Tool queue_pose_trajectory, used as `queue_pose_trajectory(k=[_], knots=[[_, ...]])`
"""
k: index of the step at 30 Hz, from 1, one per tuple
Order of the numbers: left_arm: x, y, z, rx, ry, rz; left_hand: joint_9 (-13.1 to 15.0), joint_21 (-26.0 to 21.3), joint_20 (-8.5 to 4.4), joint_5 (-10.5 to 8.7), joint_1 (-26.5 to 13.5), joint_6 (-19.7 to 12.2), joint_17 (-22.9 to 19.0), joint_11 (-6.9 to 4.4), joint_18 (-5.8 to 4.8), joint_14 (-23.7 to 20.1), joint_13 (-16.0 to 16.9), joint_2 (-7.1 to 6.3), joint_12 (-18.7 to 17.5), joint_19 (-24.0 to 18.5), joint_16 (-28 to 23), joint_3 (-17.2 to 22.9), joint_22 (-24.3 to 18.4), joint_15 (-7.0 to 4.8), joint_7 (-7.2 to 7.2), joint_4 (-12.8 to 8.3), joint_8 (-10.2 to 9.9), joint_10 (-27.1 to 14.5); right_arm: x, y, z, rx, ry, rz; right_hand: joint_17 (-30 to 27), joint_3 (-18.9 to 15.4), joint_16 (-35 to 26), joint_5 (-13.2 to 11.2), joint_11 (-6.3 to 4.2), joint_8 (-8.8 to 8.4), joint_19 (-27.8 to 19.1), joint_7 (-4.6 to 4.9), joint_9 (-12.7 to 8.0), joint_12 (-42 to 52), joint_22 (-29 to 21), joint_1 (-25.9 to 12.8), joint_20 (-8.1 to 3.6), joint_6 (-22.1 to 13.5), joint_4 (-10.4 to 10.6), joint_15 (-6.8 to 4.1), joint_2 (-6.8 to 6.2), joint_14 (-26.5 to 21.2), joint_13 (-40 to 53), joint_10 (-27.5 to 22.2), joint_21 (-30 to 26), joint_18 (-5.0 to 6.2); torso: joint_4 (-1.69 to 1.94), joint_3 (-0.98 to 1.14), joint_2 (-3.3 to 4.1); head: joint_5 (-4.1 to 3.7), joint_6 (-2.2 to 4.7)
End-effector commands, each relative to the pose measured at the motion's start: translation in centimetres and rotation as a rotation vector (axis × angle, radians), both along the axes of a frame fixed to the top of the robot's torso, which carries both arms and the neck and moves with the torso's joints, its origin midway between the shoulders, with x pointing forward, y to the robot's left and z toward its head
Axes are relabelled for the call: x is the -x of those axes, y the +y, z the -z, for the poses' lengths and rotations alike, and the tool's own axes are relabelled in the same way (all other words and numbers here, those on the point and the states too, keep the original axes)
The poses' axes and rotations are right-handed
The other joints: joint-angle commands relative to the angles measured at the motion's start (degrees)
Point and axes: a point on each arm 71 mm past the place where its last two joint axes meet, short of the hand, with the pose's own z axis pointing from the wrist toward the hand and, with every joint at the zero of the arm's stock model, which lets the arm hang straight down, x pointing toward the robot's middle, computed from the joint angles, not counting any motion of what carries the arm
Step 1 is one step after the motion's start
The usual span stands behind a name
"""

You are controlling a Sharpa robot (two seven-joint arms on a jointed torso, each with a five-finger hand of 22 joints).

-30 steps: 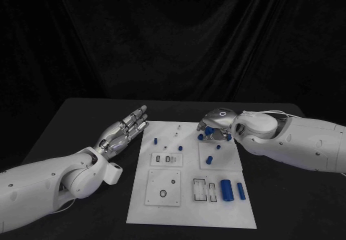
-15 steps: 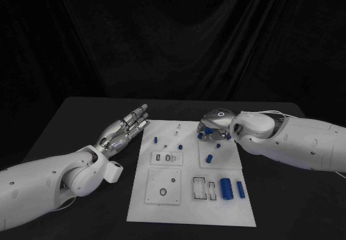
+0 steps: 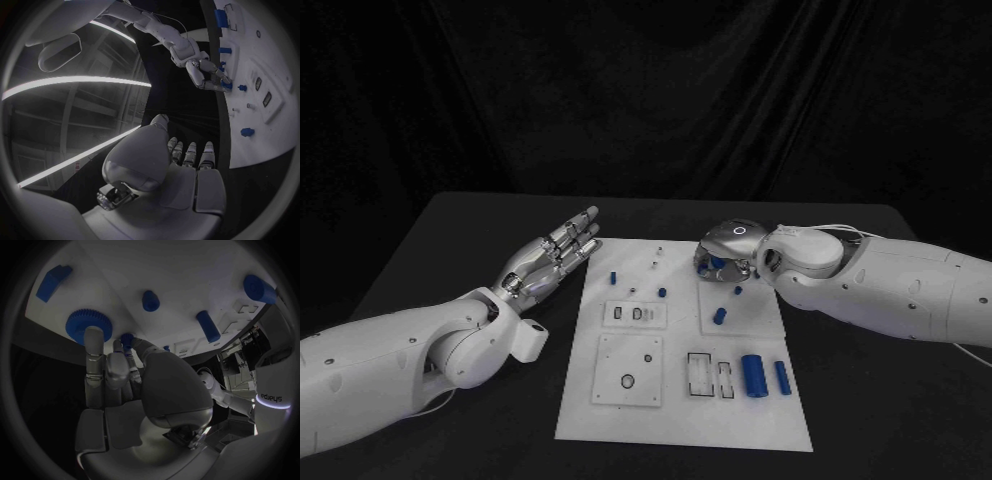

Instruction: Assemble the parts on the task board

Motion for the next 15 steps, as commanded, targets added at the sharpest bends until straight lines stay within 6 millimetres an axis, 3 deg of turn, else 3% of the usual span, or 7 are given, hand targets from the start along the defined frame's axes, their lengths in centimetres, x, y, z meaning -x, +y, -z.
queue_pose_trajectory(k=[1,5,6,11,13,15], knots=[[0.0,-0.2,-0.3,0.021,-0.016,0.018,0.07,-0.19,0.51,0.32,0.85,0.31,-0.09,0.47,0.50,0.07,-0.07,0.01,-0.37,0.04,-0.21,0.39,-0.09,0.35,0.13,-0.13,0.32,0.04,0.1,-0.2,0.2,-0.041,-0.005,-0.007,-0.25,1.07,-0.35,-0.99,-0.14,0.65,-0.42,-0.14,0.50,-0.05,0.69,0.65,-0.01,1.34,-0.13,0.20,-0.11,0.44,-0.02,1.58,0.48,-0.76,-0.02,-0.01,-0.02,0.31,-0.09],[0.0,-0.1,-0.2,0.019,-0.015,0.017,0.12,-0.19,0.74,0.40,1.14,0.73,-0.09,0.76,0.50,0.07,-0.07,0.00,-0.37,0.04,-0.21,0.96,-0.09,0.47,0.45,-0.64,0.42,0.04,0.3,-0.3,-0.1,-0.086,-0.027,-0.019,0.03,2.52,-0.24,-2.03,-0.48,1.45,-0.01,-0.26,1.01,0.32,2.45,2.20,0.09,3.39,-1.01,0.42,0.13,0.58,0.06,4.32,1.70,-1.08,0.04,0.00,-0.03,0.55,-0.14],[0.0,0.0,-0.2,0.018,-0.014,0.015,0.14,-0.19,0.77,0.41,1.19,0.81,-0.09,0.79,0.50,0.07,-0.07,-0.01,-0.37,0.04,-0.21,1.06,-0.09,0.50,0.48,-0.73,0.44,0.04,0.4,-0.3,-0.3,-0.106,-0.040,-0.024,0.04,3.34,-0.29,-3.71,-0.55,1.62,-0.02,-0.13,1.25,0.15,3.04,3.09,0.39,4.11,-1.61,0.90,0.11,0.62,-0.04,5.59,2.05,-1.16,0.02,0.02,-0.03,0.76,-0.17],[0.0,0.1,-0.2,0.015,-0.013,0.012,0.19,-0.19,0.95,0.46,1.28,1.18,-0.09,1.02,0.52,0.07,-0.07,-0.10,-0.37,0.04,-0.21,1.43,-0.09,0.68,0.72,-1.07,0.54,0.04,0.6,-0.2,-1.3,-0.150,-0.070,-0.035,0.19,3.95,-0.25,-6.57,-0.53,1.63,0.02,0.03,1.51,-0.28,4.21,3.84,0.70,4.75,-2.09,1.19,-0.24,0.66,-0.08,6.83,2.78,-1.24,0.03,0.04,-0.05,1.10,-0.24],[-0.1,0.2,-0.2,0.014,-0.013,0.010,0.21,-0.19,1.00,0.47,1.29,1.31,-0.09,1.06,0.52,0.07,-0.07,-0.13,-0.37,0.04,-0.21,1.51,-0.09,0.73,0.77,-1.14,0.57,0.04,0.5,0.1,-2.1,-0.169,-0.080,-0.038,0.38,4.03,-0.15,-8.99,-0.49,1.50,-0.01,0.11,1.62,-0.63,4.86,4.05,0.86,5.00,-2.07,1.33,-0.36,0.69,-0.11,7.31,3.13,-1.24,0.06,0.03,-0.07,1.56,-0.33],[-0.1,0.2,-0.2,0.012,-0.014,0.008,0.22,-0.19,1.05,0.51,1.29,1.43,-0.09,1.11,0.53,0.07,-0.07,-0.15,-0.37,0.04,-0.21,1.59,-0.09,0.77,0.83,-1.21,0.61,0.04,0.2,0.5,-3.0,-0.184,-0.087,-0.038,0.40,4.05,-0.15,-9.74,-0.48,1.45,-0.05,0.09,1.65,-0.72,4.99,4.11,0.91,5.05,-2.03,1.33,-0.34,0.69,-0.12,7.38,3.18,-1.24,0.08,0.02,-0.10,1.89,-0.37]])
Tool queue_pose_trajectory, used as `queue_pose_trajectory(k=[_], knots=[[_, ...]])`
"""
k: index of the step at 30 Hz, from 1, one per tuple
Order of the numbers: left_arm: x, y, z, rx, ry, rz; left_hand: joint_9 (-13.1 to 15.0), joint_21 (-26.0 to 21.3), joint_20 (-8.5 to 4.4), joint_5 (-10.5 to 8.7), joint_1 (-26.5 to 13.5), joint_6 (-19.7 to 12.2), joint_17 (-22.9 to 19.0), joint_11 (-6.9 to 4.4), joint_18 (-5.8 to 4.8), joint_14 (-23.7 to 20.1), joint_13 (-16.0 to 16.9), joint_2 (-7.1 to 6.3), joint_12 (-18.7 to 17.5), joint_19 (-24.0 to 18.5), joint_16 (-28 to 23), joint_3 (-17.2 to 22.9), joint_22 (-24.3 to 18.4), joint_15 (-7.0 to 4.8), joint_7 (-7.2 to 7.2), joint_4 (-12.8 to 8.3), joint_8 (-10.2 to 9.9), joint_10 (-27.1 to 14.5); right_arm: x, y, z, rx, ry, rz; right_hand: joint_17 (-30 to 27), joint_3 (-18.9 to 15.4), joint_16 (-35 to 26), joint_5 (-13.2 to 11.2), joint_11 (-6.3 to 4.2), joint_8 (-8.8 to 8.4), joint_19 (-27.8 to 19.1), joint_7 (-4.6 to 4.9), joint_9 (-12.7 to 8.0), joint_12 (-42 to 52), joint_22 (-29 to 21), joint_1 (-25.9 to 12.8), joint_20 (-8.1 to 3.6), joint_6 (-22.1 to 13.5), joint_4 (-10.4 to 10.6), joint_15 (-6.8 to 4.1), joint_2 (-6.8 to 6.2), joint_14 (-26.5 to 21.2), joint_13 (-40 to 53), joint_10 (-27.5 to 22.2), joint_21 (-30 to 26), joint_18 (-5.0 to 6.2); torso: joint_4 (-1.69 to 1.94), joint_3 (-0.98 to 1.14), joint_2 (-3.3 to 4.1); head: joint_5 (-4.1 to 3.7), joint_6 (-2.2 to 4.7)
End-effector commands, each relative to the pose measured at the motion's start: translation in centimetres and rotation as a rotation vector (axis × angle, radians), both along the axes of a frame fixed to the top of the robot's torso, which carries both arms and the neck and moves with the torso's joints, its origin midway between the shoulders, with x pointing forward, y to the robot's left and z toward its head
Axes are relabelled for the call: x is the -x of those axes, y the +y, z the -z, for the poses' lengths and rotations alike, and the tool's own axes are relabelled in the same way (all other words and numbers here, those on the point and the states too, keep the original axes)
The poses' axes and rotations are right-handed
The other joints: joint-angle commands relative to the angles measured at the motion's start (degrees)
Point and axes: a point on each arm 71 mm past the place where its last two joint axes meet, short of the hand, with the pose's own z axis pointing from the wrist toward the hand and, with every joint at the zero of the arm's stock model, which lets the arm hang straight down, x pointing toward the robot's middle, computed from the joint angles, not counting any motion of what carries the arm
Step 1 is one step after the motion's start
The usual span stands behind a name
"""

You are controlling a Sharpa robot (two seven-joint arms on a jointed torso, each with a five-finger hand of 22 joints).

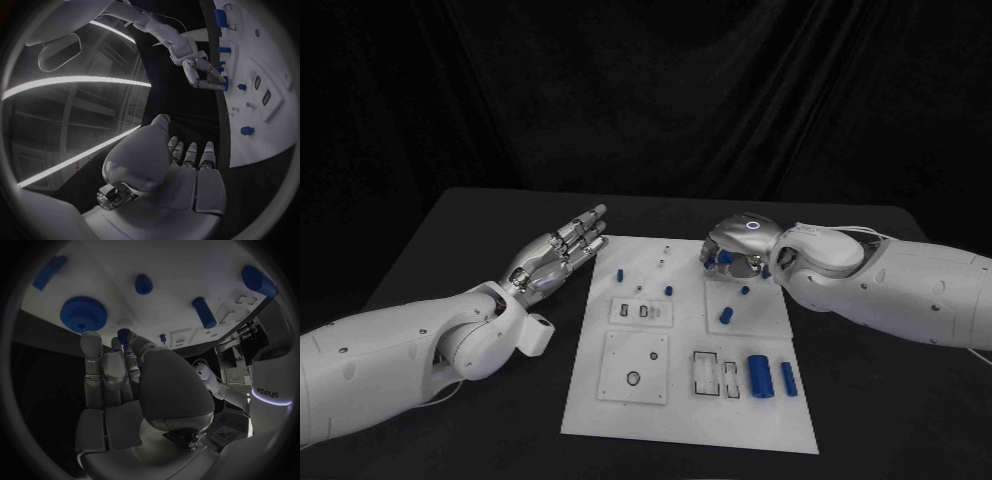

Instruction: Assemble the parts on the task board

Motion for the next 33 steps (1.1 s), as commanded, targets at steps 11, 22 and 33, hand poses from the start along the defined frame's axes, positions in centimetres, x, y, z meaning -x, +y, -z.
queue_pose_trajectory(k=[11,22,33], knots=[[-0.3,-0.4,-0.1,0.014,-0.022,0.008,-0.11,-0.19,0.27,0.36,0.46,-0.63,-0.06,0.26,0.49,0.07,-0.09,-0.12,-0.37,-0.16,-0.21,0.70,-0.09,0.18,-0.24,-0.23,0.07,0.01,-2.1,3.1,-2.9,-0.092,-0.054,-0.009,-0.31,0.13,-0.25,-1.64,-1.39,-0.77,-0.44,0.00,0.02,-0.58,0.58,0.57,0.64,-0.04,0.20,0.41,-0.56,0.48,0.08,1.31,0.09,-0.26,-0.01,-0.12,-0.10,1.12,-0.54],[-0.4,-0.5,-0.1,0.013,-0.025,0.005,-1.20,-0.19,0.25,0.13,-1.08,-7.50,-0.06,1.35,0.47,0.07,-0.09,-0.69,-0.37,-0.16,-0.21,2.13,-0.09,0.22,-6.92,-0.53,-1.21,0.01,-3.7,4.9,-1.8,-0.062,-0.037,0.011,-0.45,0.04,-0.43,-0.70,-1.19,-1.31,-0.58,0.13,-0.09,-0.63,1.02,0.18,0.82,-0.47,0.56,0.59,-1.19,0.38,0.06,0.69,0.21,-0.30,0.38,0.02,0.31,0.99,-0.58],[-0.5,-0.5,-0.1,0.010,-0.024,0.002,-1.34,-0.19,0.33,0.12,-1.26,-8.10,-0.06,1.67,0.47,0.07,-0.09,-0.81,-0.37,-0.16,-0.21,2.43,-0.09,0.29,-8.70,-0.63,-1.34,0.01,-3.9,5.1,-1.2,-0.053,-0.027,0.024,-0.56,-0.09,-0.55,-0.38,-1.09,-1.61,-0.60,0.19,-0.15,-0.63,1.45,-0.25,0.92,-0.68,0.91,0.69,-1.60,0.28,0.06,0.39,0.41,-0.35,0.99,0.04,0.96,0.13,0.12]])
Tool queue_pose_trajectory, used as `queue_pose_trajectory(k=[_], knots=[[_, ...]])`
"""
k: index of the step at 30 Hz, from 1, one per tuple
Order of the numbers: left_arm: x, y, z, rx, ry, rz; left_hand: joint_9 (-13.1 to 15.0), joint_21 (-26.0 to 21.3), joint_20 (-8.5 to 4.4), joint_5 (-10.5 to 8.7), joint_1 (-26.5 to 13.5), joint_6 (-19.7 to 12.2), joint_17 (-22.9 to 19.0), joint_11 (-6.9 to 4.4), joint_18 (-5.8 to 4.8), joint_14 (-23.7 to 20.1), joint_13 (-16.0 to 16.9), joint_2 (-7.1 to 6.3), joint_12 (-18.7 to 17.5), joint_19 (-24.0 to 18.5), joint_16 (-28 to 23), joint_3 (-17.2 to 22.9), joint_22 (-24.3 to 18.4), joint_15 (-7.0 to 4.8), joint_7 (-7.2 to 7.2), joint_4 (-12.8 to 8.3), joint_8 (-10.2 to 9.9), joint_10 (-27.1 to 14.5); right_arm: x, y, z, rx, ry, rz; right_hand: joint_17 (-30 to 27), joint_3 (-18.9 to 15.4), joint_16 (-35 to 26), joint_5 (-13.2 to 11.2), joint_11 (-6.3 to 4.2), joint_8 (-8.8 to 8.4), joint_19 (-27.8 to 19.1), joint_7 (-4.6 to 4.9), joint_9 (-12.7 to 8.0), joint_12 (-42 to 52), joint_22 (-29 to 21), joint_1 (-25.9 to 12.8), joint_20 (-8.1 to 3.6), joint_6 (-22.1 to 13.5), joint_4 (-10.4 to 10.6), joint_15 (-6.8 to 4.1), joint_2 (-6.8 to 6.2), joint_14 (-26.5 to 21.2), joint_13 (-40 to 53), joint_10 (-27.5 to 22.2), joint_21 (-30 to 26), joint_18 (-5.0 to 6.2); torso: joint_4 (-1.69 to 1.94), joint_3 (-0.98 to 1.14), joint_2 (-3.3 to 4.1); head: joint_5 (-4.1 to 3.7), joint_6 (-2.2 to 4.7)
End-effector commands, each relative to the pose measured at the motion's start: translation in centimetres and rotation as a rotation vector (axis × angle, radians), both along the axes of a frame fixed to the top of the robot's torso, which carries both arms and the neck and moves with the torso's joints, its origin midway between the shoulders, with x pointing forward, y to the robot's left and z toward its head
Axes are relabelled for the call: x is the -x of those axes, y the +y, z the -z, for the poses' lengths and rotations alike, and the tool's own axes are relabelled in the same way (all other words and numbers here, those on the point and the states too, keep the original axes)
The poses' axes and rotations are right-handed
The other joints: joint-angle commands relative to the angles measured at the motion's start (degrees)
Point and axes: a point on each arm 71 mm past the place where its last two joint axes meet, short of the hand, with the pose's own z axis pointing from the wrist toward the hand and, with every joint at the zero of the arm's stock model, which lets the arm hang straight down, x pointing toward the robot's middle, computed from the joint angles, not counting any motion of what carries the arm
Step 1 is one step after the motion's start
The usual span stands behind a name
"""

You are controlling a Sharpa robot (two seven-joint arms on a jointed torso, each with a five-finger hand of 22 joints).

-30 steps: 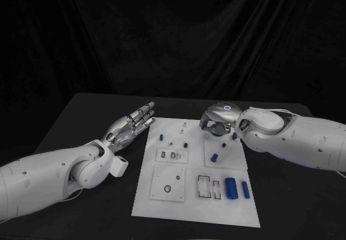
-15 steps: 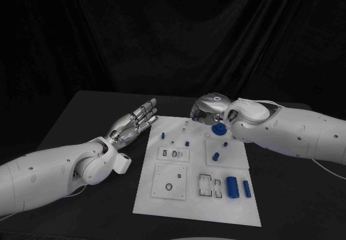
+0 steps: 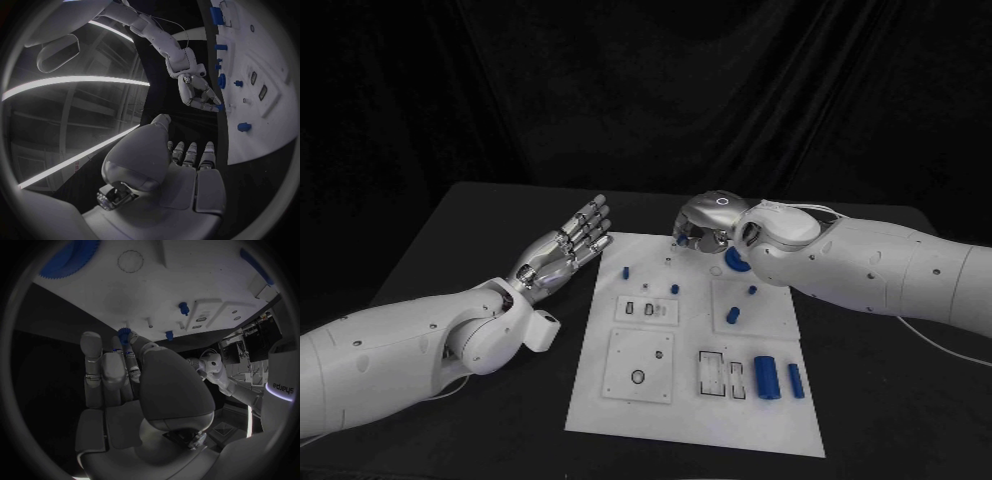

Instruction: Assemble the parts on the task board

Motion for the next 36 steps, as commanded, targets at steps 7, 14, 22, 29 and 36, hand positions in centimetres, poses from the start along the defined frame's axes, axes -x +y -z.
queue_pose_trajectory(k=[7,14,22,29,36], knots=[[0.0,-0.2,-0.2,0.015,-0.021,0.003,-0.06,-0.19,0.17,0.16,-0.43,0.14,-0.08,0.50,0.47,0.08,-0.05,-0.04,-0.37,0.04,-0.21,0.30,-0.06,0.37,-0.69,-0.08,-0.38,-0.01,-0.1,0.3,0.4,0.003,0.011,0.009,0.04,0.03,-0.26,0.48,-0.13,-0.47,-0.02,-0.02,-0.15,0.14,0.23,-0.13,0.36,-0.71,0.48,0.30,-0.54,0.26,0.07,-0.35,0.45,-0.39,0.51,-0.15,0.43,-0.56,0.31],[-0.1,-0.3,-0.2,0.014,-0.017,0.008,0.03,-0.19,0.19,0.16,-0.44,0.44,-0.08,0.55,0.47,0.08,-0.05,-0.07,-0.37,0.04,-0.21,0.34,-0.06,0.40,-0.75,-0.12,-0.30,-0.01,-0.2,0.4,0.6,0.005,0.012,0.009,0.09,0.07,-0.24,0.44,-0.05,-0.76,-0.05,0.01,-0.24,0.09,0.44,-0.33,0.42,-1.01,0.73,0.35,-0.69,0.23,0.05,-0.84,0.52,-0.40,0.63,-0.15,0.30,-0.55,0.37],[-0.1,-0.3,-0.1,0.012,-0.012,0.012,0.25,-0.19,0.28,0.16,-0.64,1.33,-0.08,0.62,0.47,0.08,-0.05,-0.13,-0.37,0.04,-0.21,0.62,-0.06,0.50,0.71,-0.27,-0.05,-0.01,-0.4,0.4,0.9,0.016,0.022,0.021,-0.23,0.22,-0.53,0.44,0.00,-1.10,-0.24,-0.01,-0.34,0.06,0.45,-0.34,0.44,-1.37,0.87,0.34,-0.81,0.06,0.03,-1.49,0.37,-0.36,0.68,-0.15,0.28,-0.60,0.26],[-0.1,-0.4,-0.1,0.012,-0.007,0.016,0.52,-0.19,0.35,0.21,-0.87,2.54,-0.08,0.39,0.47,0.08,-0.05,-0.15,-0.37,0.04,-0.21,0.94,-0.06,0.57,2.73,-0.46,0.28,-0.01,-0.6,0.1,1.2,0.042,0.050,0.055,-2.01,0.44,-2.31,0.22,0.64,-2.78,-1.86,-0.17,-1.42,0.08,0.03,-0.98,0.03,-6.05,1.61,-0.26,-2.44,-1.37,0.03,-7.54,-1.01,-0.05,0.77,-0.18,0.29,-0.72,0.33],[-0.1,-0.3,-0.1,0.010,-0.004,0.016,0.59,-0.19,0.37,0.21,-0.91,2.86,-0.08,0.26,0.47,0.08,-0.05,-0.17,-0.37,0.04,-0.21,1.02,-0.06,0.60,3.32,-0.54,0.37,-0.01,-0.6,-0.2,1.4,0.045,0.055,0.071,-4.46,-3.41,-4.72,-0.41,1.02,-3.05,-4.60,-3.48,-3.04,0.16,-1.54,-3.04,0.38,-23.18,2.04,0.11,-3.62,-3.86,0.14,-19.98,-4.37,0.27,0.65,-0.16,0.26,-0.70,0.42]])
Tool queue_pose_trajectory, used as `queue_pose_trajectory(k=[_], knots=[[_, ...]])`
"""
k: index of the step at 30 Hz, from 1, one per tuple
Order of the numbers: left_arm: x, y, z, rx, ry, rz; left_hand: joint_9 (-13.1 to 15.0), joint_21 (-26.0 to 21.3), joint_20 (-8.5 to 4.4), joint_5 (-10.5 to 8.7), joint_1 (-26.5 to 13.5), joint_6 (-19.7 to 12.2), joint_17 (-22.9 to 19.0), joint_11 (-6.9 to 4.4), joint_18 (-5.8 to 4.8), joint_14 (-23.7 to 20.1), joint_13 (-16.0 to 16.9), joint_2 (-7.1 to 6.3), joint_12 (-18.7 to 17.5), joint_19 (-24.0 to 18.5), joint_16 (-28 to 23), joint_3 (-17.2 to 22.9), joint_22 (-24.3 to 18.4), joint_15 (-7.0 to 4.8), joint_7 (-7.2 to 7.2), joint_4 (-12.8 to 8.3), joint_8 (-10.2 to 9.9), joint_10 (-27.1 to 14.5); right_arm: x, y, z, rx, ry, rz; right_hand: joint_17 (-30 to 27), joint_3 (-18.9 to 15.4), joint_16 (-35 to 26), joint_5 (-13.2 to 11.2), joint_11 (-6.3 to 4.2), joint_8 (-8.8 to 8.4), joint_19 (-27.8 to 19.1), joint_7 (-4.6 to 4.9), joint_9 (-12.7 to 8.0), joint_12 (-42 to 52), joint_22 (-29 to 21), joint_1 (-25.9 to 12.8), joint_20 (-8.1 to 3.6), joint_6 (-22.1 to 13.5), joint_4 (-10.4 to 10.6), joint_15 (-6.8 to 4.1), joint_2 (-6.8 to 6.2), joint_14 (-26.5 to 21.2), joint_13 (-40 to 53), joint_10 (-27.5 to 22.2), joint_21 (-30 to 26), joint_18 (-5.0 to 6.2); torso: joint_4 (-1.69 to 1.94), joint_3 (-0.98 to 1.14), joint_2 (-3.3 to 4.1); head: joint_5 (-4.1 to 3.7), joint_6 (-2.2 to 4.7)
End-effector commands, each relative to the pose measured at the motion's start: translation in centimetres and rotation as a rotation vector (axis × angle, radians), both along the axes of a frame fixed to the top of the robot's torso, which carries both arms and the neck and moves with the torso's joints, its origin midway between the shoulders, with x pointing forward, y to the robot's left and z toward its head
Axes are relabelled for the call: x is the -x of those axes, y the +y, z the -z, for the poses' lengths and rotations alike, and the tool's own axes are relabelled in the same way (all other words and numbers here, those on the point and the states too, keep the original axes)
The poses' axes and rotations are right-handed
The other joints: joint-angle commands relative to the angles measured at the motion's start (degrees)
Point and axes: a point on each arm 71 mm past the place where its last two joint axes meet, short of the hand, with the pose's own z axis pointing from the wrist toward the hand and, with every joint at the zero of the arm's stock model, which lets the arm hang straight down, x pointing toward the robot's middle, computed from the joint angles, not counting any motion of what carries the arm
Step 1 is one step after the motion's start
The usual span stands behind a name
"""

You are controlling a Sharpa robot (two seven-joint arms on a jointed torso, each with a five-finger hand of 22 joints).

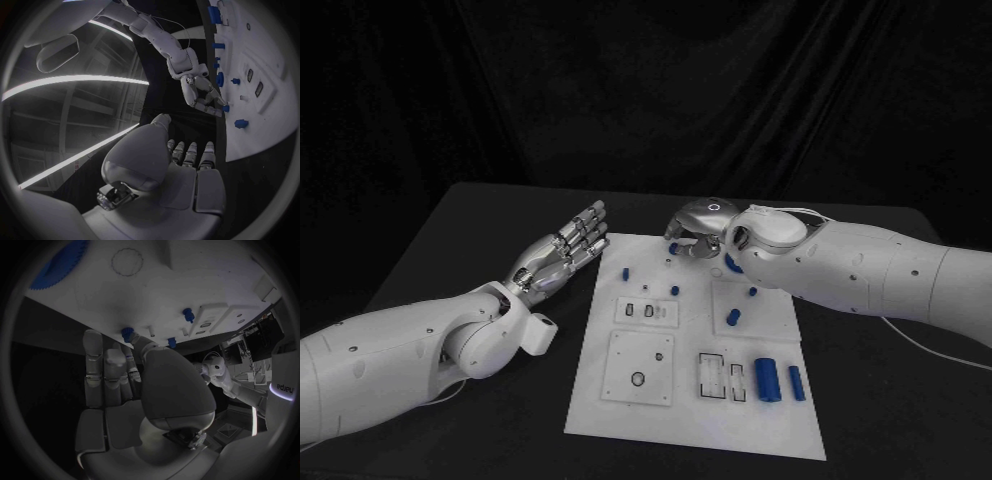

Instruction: Assemble the parts on the task board

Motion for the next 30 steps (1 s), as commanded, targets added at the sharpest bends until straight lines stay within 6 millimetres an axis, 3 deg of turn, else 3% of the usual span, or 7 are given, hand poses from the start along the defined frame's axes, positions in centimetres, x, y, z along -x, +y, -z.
queue_pose_trajectory(k=[1,5,11,20,22,25,30], knots=[[0.1,-0.1,-0.1,0.012,-0.005,0.014,0.05,-0.19,0.38,0.21,-0.68,-0.11,-0.06,-0.10,0.47,-0.14,-0.09,0.05,-0.37,0.04,-0.21,0.39,-0.06,0.39,0.32,0.09,0.37,0.01,-0.1,-0.5,0.2,0.008,0.006,0.037,-1.28,-2.41,-1.24,-0.61,0.00,-0.51,-1.66,-0.60,-0.44,0.12,-1.15,-0.85,0.21,-10.15,0.05,0.14,-0.11,-1.51,0.09,-5.67,-1.98,0.37,-0.06,-0.02,0.00,-0.07,0.10],[0.1,0.0,-0.1,0.011,-0.004,0.012,0.07,-0.19,0.39,0.21,-0.70,-0.01,-0.06,-0.16,0.48,-0.14,-0.09,0.04,-0.37,0.04,-0.21,0.41,-0.06,0.41,0.55,0.06,0.40,0.01,0.1,-0.9,-0.3,-0.038,-0.046,0.027,-2.18,-3.87,-1.99,-0.78,-0.51,-0.68,-2.66,-0.55,-0.60,0.14,-1.94,-0.90,0.23,-14.54,-0.03,0.03,0.32,-2.49,0.22,-8.20,-3.46,0.63,-0.05,-0.02,-0.04,-0.01,0.21],[0.2,0.2,-0.2,0.010,-0.004,0.008,0.06,-0.19,0.39,0.21,-0.71,-0.01,-0.06,-0.19,0.48,-0.14,-0.09,0.03,-0.37,0.04,-0.21,0.43,-0.06,0.42,0.68,0.03,0.39,0.01,0.9,-2.8,-3.2,-0.130,-0.121,0.009,-1.29,-5.83,-0.88,-0.04,0.23,1.19,-1.44,3.92,0.31,1.32,-0.07,-0.15,0.23,-6.74,0.38,0.24,1.33,-2.00,1.10,-4.67,-2.73,0.32,-0.21,-0.03,-0.12,0.77,0.56],[0.3,1.1,-0.2,-0.002,-0.005,-0.018,0.10,-0.19,0.46,0.20,-0.72,0.16,-0.06,-0.14,0.50,-0.14,-0.09,-0.13,-0.37,0.04,-0.21,0.40,-0.06,0.53,0.78,-0.04,0.44,0.01,2.7,-8.6,-7.2,-0.084,-0.059,0.133,-9.39,-6.56,-8.43,-0.64,-2.25,1.64,-6.61,2.59,0.45,12.10,-4.92,0.36,0.23,0.13,0.55,-0.16,2.40,-6.83,7.63,13.37,-10.31,1.50,-0.50,-0.05,-0.32,0.56,0.40],[0.2,1.1,-0.2,-0.002,-0.006,-0.019,0.10,-0.19,0.46,0.20,-0.72,0.16,-0.06,-0.14,0.50,-0.14,-0.09,-0.13,-0.37,0.04,-0.21,0.40,-0.06,0.53,0.78,-0.04,0.44,0.01,2.9,-9.8,-7.1,-0.063,-0.033,0.169,-10.69,-9.02,-9.92,0.36,-3.39,0.64,-7.70,0.93,1.00,42.07,-4.48,0.50,-0.64,0.47,-0.26,-1.37,3.96,-9.18,35.55,-4.16,-12.71,1.25,-0.28,-0.06,-0.32,0.12,0.63],[0.2,0.9,-0.2,0.001,-0.004,-0.012,0.10,-0.19,0.48,0.26,-0.73,0.17,-0.06,-0.13,0.50,-0.14,-0.09,-0.17,-0.37,0.04,-0.21,0.39,-0.06,0.55,0.84,-0.05,0.45,0.01,3.2,-11.9,-6.5,-0.031,0.021,0.240,22.27,-11.58,17.77,-1.12,-3.20,0.58,-5.23,2.00,1.78,77.92,-0.35,-3.05,0.18,0.59,1.87,0.01,3.15,2.31,73.54,21.58,-9.84,0.56,-0.24,-0.17,-0.38,-0.06,0.96],[0.2,0.9,-0.1,0.002,-0.001,-0.008,0.09,-0.19,0.53,0.32,-0.71,0.17,-0.06,-0.04,0.51,-0.14,-0.09,-0.17,-0.37,0.04,-0.21,0.42,-0.06,0.60,0.93,-0.08,0.45,0.01,3.7,-13.7,-4.7,-0.009,0.076,0.302,35.86,-13.19,27.92,-0.76,-3.32,0.32,-0.75,2.08,2.56,86.67,6.95,-6.31,0.08,-0.02,3.84,-0.14,2.86,8.78,86.41,35.69,-2.82,-0.30,-0.69,-0.50,-0.63,0.49,0.88]])
